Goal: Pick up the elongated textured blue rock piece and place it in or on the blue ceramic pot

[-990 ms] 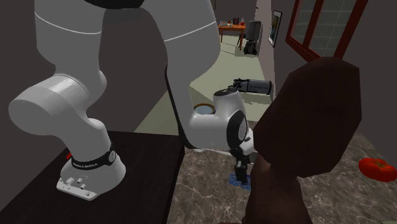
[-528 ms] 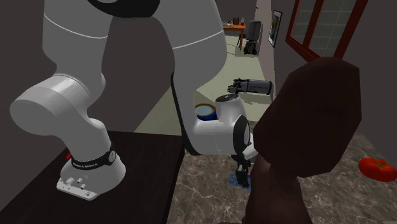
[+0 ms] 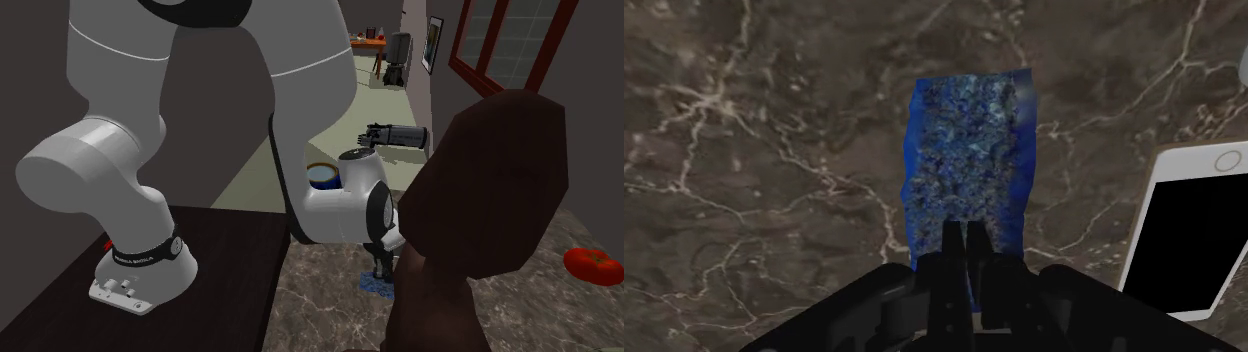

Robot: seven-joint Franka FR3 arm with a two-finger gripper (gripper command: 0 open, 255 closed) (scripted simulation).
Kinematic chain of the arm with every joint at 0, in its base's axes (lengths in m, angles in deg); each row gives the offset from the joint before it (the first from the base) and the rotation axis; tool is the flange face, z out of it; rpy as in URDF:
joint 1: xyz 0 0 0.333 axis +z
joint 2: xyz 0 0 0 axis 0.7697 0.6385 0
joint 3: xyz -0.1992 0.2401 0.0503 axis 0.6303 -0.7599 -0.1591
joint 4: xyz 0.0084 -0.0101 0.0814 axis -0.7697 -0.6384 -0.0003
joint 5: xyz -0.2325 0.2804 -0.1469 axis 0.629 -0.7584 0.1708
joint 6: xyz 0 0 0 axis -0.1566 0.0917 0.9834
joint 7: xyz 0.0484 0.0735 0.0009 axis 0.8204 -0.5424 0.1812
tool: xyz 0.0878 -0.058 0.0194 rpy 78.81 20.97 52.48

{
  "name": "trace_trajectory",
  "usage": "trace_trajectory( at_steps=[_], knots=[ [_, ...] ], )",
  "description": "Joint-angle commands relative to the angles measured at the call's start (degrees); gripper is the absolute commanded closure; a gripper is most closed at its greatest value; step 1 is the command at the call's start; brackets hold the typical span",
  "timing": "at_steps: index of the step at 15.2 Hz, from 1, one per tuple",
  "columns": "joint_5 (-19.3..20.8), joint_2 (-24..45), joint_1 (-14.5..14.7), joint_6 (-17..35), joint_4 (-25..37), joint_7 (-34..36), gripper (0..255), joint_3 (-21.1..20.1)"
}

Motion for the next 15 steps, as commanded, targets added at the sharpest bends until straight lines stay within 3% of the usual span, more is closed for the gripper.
trace_trajectory(
  at_steps=[1, 5, 6, 7, 8, 9, 10, 15],
  knots=[
    [0.0, 0.0, 0.0, 0.0, 0.0, 0.0, 255, 0.0],
    [0.0, 0.0, 0.0, 0.0, 0.0, 0.0, 255, 0.0],
    [0.0, 0.0, 0.0, 0.0, 0.0, 0.0, 0, 0.0],
    [-29.2, -0.31, -10.07, -7.52, -0.49, -30.68, 0, -12.62],
    [-46.2, 0.89, -13.09, -15.87, 3.56, -47.51, 0, -17.96],
    [-43.2, 2.79, -19.82, -20.99, 6.49, -46.78, 0, -24.75],
    [-37.46, 4.69, -24.0, -22.07, 7.41, -42.89, 0, -28.48],
    [-35.56, 8.36, -21.15, -19.86, 9.39, -41.37, 0, -25.06]
  ],
)
